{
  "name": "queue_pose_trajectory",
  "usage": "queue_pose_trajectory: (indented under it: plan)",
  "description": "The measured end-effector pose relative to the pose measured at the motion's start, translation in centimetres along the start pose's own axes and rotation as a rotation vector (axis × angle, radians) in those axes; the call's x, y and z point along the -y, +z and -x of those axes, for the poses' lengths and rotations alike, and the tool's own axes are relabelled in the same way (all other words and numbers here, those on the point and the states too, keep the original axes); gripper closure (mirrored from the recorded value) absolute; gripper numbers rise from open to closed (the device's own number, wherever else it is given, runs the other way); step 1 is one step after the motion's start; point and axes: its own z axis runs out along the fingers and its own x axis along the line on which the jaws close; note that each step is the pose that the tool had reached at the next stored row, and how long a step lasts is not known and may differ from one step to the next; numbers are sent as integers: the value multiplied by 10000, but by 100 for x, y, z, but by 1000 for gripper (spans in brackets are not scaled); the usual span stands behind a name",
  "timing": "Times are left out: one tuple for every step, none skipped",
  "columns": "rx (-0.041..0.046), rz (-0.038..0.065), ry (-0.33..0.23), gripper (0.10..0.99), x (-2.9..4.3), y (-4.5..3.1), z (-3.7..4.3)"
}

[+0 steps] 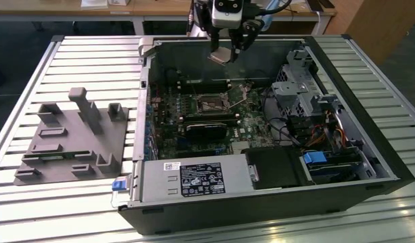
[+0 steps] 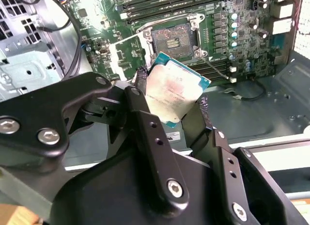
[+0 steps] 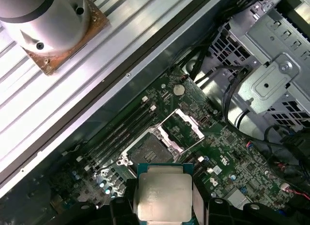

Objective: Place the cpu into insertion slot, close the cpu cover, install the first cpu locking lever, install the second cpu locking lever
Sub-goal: 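Place the cpu into insertion slot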

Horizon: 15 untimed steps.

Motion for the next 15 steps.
queue_pose_trajectory:
  plan:
    - [12, -1, 110, 549, 0, 1, 0]
    - [25, -3, 235, 549, 0, 2, 0]
    - [38, -2, 378, 549, 0, 3, -1]
    - [51, 3, 546, 549, 0, 6, -1]
    - [65, 5, 706, 549, 1, 8, -1]
    - [77, 7, 853, 549, 2, 9, -2]
    - [89, 8, 988, 549, 3, 11, -3]
    - [98, 10, 1101, 549, 6, 12, -7]
    - [106, 12, 1200, 549, 9, 13, -10]
    - [113, 14, 1290, 549, 11, 16, -14]
    - [121, 14, 1379, 549, 12, 18, -17]
    - [128, 15, 1460, 549, 13, 20, -20]
    - [135, 17, 1545, 549, 13, 23, -22]
    - [142, 17, 1634, 549, 12, 25, -23]
    - [147, 16, 1729, 549, 11, 29, -24]
